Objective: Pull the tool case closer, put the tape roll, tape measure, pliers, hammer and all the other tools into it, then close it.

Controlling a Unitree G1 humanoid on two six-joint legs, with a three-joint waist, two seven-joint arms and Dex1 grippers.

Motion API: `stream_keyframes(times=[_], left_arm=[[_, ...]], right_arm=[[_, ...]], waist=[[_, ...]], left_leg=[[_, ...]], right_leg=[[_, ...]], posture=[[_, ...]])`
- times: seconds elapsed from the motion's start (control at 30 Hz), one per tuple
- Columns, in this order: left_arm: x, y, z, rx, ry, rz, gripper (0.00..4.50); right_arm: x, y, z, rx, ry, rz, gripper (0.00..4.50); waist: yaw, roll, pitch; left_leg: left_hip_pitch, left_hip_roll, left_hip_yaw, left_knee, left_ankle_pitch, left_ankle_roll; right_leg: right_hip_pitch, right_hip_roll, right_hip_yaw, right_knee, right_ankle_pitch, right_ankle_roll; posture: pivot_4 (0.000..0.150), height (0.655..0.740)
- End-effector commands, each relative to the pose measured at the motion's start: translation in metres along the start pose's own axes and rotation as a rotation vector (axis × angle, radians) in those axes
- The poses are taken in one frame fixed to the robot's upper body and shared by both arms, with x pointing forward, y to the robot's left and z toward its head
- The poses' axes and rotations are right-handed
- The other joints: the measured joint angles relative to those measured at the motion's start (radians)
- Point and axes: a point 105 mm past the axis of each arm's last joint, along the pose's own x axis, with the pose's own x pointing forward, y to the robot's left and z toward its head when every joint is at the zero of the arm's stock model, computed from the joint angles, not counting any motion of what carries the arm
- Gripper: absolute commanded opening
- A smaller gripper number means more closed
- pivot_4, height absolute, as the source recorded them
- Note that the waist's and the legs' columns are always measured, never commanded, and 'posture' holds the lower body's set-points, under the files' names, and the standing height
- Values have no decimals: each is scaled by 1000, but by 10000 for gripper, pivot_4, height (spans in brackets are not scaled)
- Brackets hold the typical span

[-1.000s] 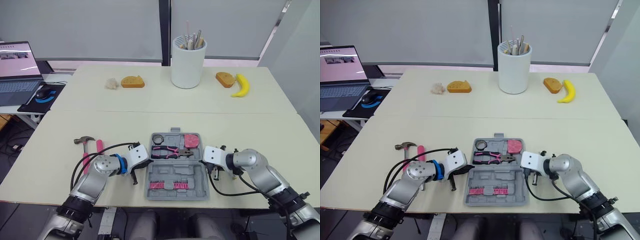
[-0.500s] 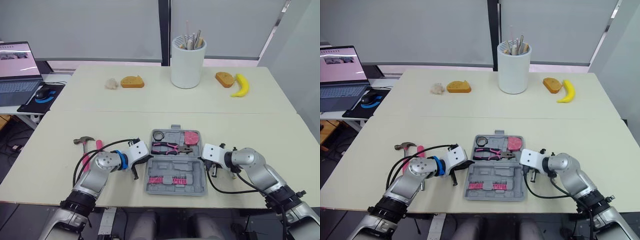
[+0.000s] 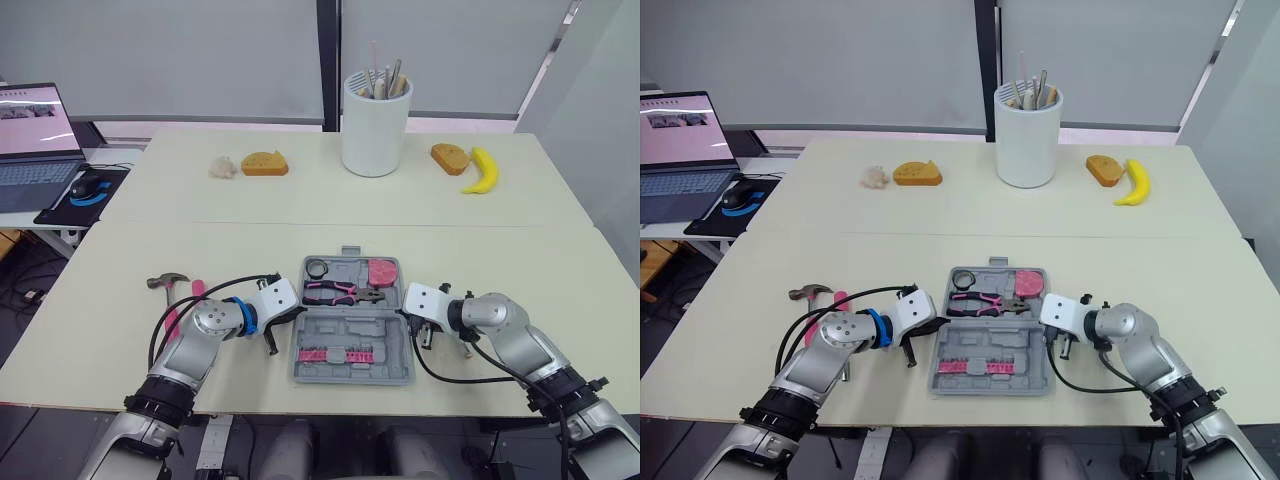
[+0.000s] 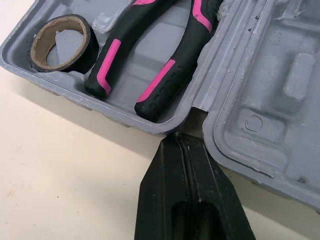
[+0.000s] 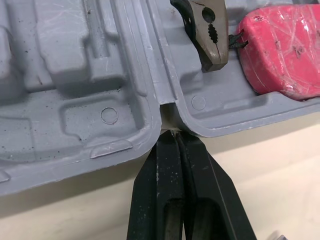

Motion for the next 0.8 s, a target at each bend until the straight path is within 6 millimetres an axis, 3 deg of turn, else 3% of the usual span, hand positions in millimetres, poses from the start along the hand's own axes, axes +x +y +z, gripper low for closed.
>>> stream_keyframes(times=[0.03, 0.3, 0.8], left_arm=[[6, -4, 14, 25, -45, -16, 0], [5, 1, 12, 26, -39, -4, 0], [4, 0, 9, 28, -33, -9, 0]], right_arm=[[-2, -6, 22, -57, -77, -18, 253], [-1, 7, 22, -38, -83, 32, 253], [-4, 5, 14, -35, -55, 11, 253]], waist=[[0, 0, 0], [1, 0, 0], [1, 0, 0]], left_leg=[[0, 0, 0, 0, 0, 0], [0, 0, 0, 0, 0, 0], [0, 0, 0, 0, 0, 0]], right_leg=[[0, 0, 0, 0, 0, 0], [0, 0, 0, 0, 0, 0], [0, 0, 0, 0, 0, 0]], posture=[[1500, 7400], [1500, 7400], [1500, 7400]])
